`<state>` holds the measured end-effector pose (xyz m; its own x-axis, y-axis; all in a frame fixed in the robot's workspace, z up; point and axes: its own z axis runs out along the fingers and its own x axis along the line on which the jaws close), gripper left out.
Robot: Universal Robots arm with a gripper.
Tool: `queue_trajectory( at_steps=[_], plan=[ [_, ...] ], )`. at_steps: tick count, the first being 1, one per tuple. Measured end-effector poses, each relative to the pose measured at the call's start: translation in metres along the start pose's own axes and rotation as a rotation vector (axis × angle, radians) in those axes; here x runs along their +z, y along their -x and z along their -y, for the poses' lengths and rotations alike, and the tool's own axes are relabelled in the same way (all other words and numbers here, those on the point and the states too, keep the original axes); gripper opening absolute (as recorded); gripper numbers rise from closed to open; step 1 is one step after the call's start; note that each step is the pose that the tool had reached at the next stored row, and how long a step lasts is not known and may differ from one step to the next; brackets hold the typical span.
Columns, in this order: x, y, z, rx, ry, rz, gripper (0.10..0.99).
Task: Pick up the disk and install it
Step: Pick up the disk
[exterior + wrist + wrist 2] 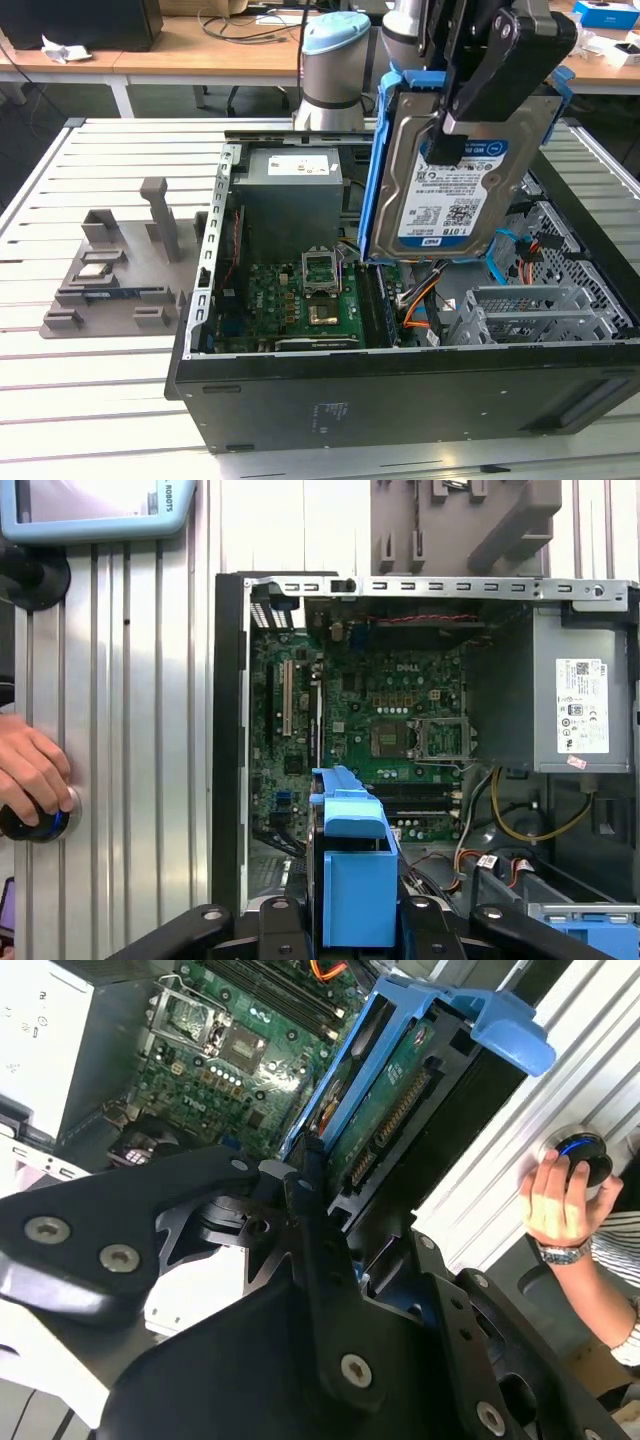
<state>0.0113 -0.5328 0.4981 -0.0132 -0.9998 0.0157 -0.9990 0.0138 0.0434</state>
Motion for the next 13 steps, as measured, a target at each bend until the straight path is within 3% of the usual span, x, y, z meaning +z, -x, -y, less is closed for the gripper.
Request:
queue_trajectory(
  at_steps=[9,13],
  plan=[
    [0.0009,-0.0179,0.0002,0.0,0.0,0.0,0.369],
    [0.0006,-0.0181,0.0055,0.0,0.0,0.0018,0.369]
  ],
)
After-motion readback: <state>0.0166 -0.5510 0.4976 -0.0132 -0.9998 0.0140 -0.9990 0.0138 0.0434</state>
